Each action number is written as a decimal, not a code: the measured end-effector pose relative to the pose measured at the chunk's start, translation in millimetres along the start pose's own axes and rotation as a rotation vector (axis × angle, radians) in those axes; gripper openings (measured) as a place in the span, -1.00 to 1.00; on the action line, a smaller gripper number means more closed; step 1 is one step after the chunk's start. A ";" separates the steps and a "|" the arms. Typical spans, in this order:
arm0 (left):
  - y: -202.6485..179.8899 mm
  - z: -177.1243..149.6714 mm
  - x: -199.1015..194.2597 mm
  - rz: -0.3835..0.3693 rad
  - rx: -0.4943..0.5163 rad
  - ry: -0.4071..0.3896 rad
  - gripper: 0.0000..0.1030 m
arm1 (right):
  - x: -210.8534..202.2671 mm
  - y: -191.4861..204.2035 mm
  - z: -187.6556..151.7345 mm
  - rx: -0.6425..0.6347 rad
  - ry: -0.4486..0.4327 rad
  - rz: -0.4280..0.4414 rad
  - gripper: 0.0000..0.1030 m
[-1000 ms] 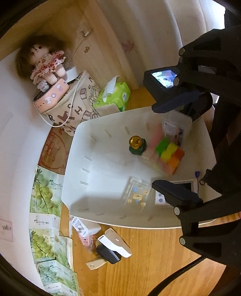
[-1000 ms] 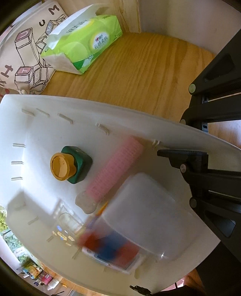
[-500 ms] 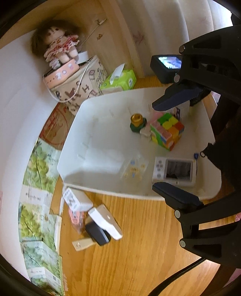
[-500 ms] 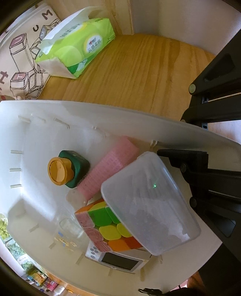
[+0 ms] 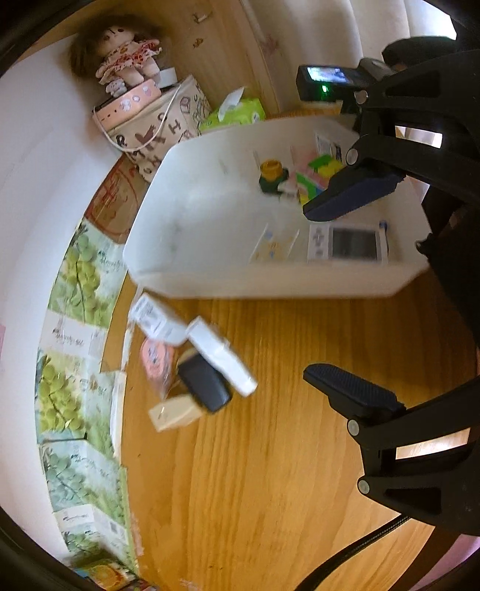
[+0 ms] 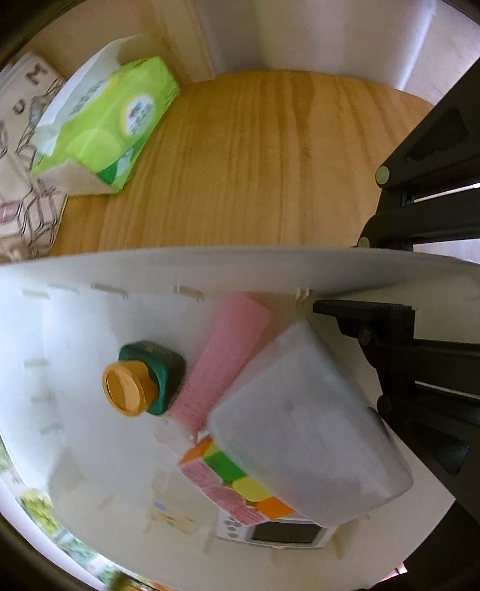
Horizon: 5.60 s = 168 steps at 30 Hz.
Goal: Organize rigid objects
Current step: 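Move the left tool to the beige plug adapter and grasp it, then carry the beige adapter over the tray and open the left tool, then move the left tool back to the table and grasp the black charger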
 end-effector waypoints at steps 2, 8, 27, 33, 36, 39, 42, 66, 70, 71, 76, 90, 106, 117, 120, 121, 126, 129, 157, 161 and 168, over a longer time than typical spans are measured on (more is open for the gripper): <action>11.3 3.5 2.4 0.004 0.002 0.008 0.59 | -0.8 -3.0 1.0 0.044 -0.005 -0.008 -0.81; 48.4 17.6 12.1 0.028 -0.002 0.039 0.59 | -1.6 -7.7 5.1 0.134 0.004 -0.039 -0.77; 91.3 78.7 64.6 0.025 0.107 0.049 0.59 | 0.3 7.2 12.9 0.260 0.003 -0.152 -0.58; 90.9 105.2 84.9 0.064 0.094 0.002 0.59 | 0.0 2.7 8.4 0.295 -0.009 -0.155 -0.55; 96.9 114.6 95.3 0.077 0.059 0.007 0.59 | 1.6 0.6 8.2 0.307 -0.001 -0.155 -0.54; 101.9 118.9 101.7 0.066 0.036 0.008 0.56 | 3.0 -1.6 9.6 0.320 0.009 -0.156 -0.53; 105.9 121.8 106.0 0.044 0.023 0.005 0.38 | 5.4 -3.4 11.2 0.325 0.024 -0.154 -0.53; 116.8 96.1 75.9 -0.048 -0.070 0.011 -0.45 | 5.7 -0.5 10.0 0.292 0.022 -0.156 -0.53; 110.2 81.3 59.5 -0.015 -0.050 -0.006 -0.45 | 5.6 2.8 6.5 0.264 0.014 -0.149 -0.53; 108.2 76.8 54.7 -0.020 -0.049 -0.009 -0.45 | 5.4 3.3 5.8 0.258 0.012 -0.146 -0.53; 92.6 53.7 33.4 -0.023 -0.032 -0.031 -0.45 | 5.4 7.8 1.8 0.215 0.008 -0.126 -0.53; 15.3 4.6 4.7 -0.063 0.009 -0.039 -0.45 | 1.2 17.6 -14.4 0.065 0.025 -0.054 -0.53; -86.1 -34.3 -4.0 -0.140 0.112 -0.071 -0.45 | -19.7 14.4 -37.9 -0.073 0.018 0.063 -0.53; -120.1 -42.9 3.7 -0.164 0.070 -0.081 -0.43 | -33.1 21.6 -29.0 -0.202 0.010 0.072 -0.53; -128.6 -43.4 5.9 -0.173 0.065 -0.081 -0.22 | -38.1 14.5 -28.9 -0.205 0.007 0.073 -0.53; -130.5 -43.1 6.0 -0.172 0.066 -0.084 -0.20 | -40.3 11.8 -29.3 -0.204 0.005 0.074 -0.53; -140.2 -40.4 7.6 -0.180 0.061 -0.096 0.32 | -44.6 0.6 -30.5 -0.190 -0.003 0.109 -0.52; -143.3 -38.5 10.7 -0.188 0.055 -0.094 0.38 | -45.5 0.9 -28.7 -0.196 -0.005 0.110 -0.52; -71.1 -18.9 21.6 -0.147 0.024 -0.037 0.41 | -31.1 6.7 -36.1 0.037 0.005 0.075 -0.84; -48.3 -15.9 19.6 -0.117 0.028 -0.047 0.41 | -31.3 3.1 -36.1 0.130 -0.006 0.058 -0.84; -6.5 -7.9 26.2 -0.062 0.050 -0.014 0.41 | -33.8 -16.5 -41.1 0.268 -0.032 0.080 -0.84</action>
Point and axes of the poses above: each gripper's, at about its wrist camera, not at the fingertips, and x roughly the way its jaws point, y to its left, z to its top, the point moved 2 cm from there along x, roughly the way its jaws point, and after that the axes turned 10 degrees about z, right-handed, at the moved point
